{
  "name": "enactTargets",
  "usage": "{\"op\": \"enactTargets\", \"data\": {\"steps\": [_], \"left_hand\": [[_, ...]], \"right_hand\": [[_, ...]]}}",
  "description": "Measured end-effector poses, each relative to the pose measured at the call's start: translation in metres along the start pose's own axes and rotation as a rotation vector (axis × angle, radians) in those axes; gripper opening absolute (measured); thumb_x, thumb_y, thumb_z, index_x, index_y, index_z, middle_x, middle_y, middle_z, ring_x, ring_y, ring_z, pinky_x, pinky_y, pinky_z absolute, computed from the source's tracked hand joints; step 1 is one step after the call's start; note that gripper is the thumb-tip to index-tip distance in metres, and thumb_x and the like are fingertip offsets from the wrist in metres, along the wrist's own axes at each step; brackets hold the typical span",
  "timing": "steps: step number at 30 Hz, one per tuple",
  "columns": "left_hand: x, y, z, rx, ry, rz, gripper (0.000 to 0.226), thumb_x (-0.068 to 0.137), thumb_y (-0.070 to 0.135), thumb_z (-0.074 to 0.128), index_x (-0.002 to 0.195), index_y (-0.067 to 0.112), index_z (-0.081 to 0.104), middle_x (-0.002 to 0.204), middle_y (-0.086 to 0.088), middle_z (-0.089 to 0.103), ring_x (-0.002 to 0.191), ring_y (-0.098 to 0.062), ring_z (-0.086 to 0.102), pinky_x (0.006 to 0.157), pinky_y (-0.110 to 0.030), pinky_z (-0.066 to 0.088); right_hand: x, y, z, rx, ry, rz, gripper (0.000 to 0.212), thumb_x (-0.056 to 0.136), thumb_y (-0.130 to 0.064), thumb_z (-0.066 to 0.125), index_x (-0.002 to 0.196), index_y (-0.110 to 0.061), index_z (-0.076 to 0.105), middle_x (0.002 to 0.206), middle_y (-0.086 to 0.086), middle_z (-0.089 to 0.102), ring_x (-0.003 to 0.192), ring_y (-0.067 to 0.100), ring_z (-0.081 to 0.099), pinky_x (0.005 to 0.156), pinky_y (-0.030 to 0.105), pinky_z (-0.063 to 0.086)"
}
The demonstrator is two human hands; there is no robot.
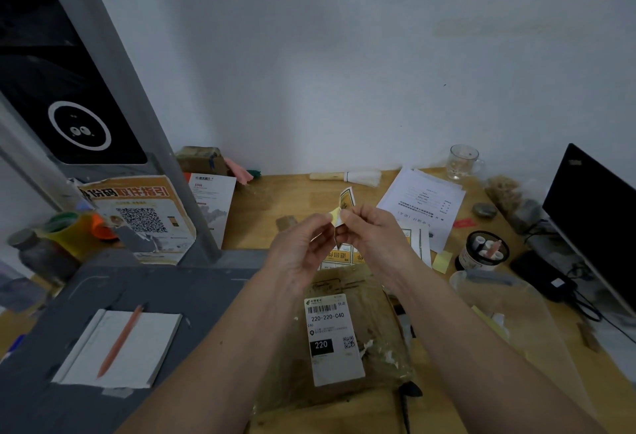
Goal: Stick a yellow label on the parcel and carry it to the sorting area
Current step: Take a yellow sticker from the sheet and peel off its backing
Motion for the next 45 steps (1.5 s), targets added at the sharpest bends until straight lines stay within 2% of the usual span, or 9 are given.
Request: {"op": "enactTargets", "data": {"steps": [10,14,16,20,24,28,35,40,45], "left_hand": [[-0.002,-0.001,0.000,0.072,0.072,-0.025,0.008,0.079,0.010,0.069,0.084,0.010,0.064,0.083,-0.005,0.064,0.075,-0.016,0.063,0.065,-0.027,0.053],[-0.002,-0.002,0.000,0.088,0.067,-0.024,0.006,0.080,0.013,0.069,0.084,0.010,0.066,0.084,-0.005,0.066,0.076,-0.016,0.063,0.068,-0.026,0.052],[-0.004,-0.001,0.003,0.099,0.051,-0.010,0.008,0.081,0.014,0.069,0.087,0.009,0.068,0.084,-0.006,0.067,0.076,-0.016,0.063,0.070,-0.026,0.052],[-0.004,0.002,0.008,0.084,0.053,0.039,0.010,0.082,0.012,0.069,0.088,0.005,0.070,0.086,-0.009,0.068,0.079,-0.018,0.063,0.076,-0.028,0.052],[-0.007,-0.001,0.009,0.109,0.074,0.080,0.023,0.080,0.010,0.071,0.097,-0.004,0.070,0.102,-0.019,0.068,0.095,-0.026,0.064,0.089,-0.033,0.053],[-0.008,-0.002,0.011,0.137,0.089,0.096,0.011,0.087,0.012,0.065,0.091,0.002,0.068,0.097,-0.015,0.067,0.091,-0.022,0.063,0.086,-0.030,0.054],[-0.006,0.003,0.011,0.242,0.130,0.114,0.007,0.087,0.013,0.065,0.082,0.010,0.069,0.093,-0.010,0.069,0.084,-0.015,0.063,0.075,-0.025,0.052],[-0.005,0.007,0.012,0.286,0.169,0.135,0.009,0.089,0.013,0.063,0.083,0.010,0.068,0.100,-0.013,0.068,0.088,-0.018,0.061,0.083,-0.029,0.053],[-0.006,0.008,0.013,0.289,0.172,0.131,0.009,0.090,0.013,0.061,0.086,0.010,0.068,0.103,-0.014,0.067,0.092,-0.019,0.061,0.080,-0.028,0.053]], "right_hand": [[-0.004,-0.001,-0.001,0.035,-0.001,0.025,0.017,0.093,-0.007,0.051,0.078,-0.004,0.058,0.072,0.010,0.059,0.068,0.019,0.059,0.081,0.036,0.051],[-0.004,-0.002,-0.002,0.049,0.000,0.017,0.018,0.094,-0.010,0.052,0.078,-0.006,0.060,0.071,0.009,0.060,0.070,0.020,0.058,0.081,0.037,0.051],[-0.004,0.000,-0.001,0.021,0.018,0.004,0.020,0.094,-0.019,0.052,0.086,-0.003,0.062,0.074,0.008,0.061,0.072,0.019,0.058,0.078,0.035,0.053],[-0.005,0.002,0.001,0.018,0.033,-0.005,0.046,0.088,-0.041,0.058,0.099,0.004,0.061,0.081,0.009,0.063,0.076,0.018,0.062,0.073,0.032,0.053],[-0.007,-0.001,0.000,-0.167,0.126,-0.084,0.017,0.080,-0.020,0.072,0.082,-0.006,0.064,0.074,0.006,0.063,0.069,0.012,0.061,0.072,0.027,0.055],[-0.005,0.001,-0.005,-0.096,0.154,-0.074,0.011,0.079,-0.010,0.073,0.073,-0.003,0.067,0.070,0.008,0.064,0.067,0.014,0.061,0.072,0.029,0.055],[0.000,0.003,-0.007,-0.007,0.147,-0.011,0.014,0.076,-0.010,0.074,0.063,-0.012,0.069,0.065,0.002,0.066,0.067,0.015,0.062,0.075,0.029,0.053],[0.000,0.000,-0.007,0.023,0.127,0.004,0.017,0.077,-0.010,0.074,0.061,-0.013,0.069,0.067,0.002,0.065,0.070,0.015,0.061,0.077,0.030,0.053],[0.001,-0.002,-0.007,0.045,0.098,0.017,0.020,0.078,-0.008,0.072,0.059,-0.013,0.068,0.067,0.003,0.065,0.071,0.017,0.060,0.073,0.028,0.051]]}}
Point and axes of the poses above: each hand's wrist, its own x-axis towards the middle knuckle, its own z-axis out of the palm, y = z × x, the point moved 2 cm from there along x, towards the middle knuckle
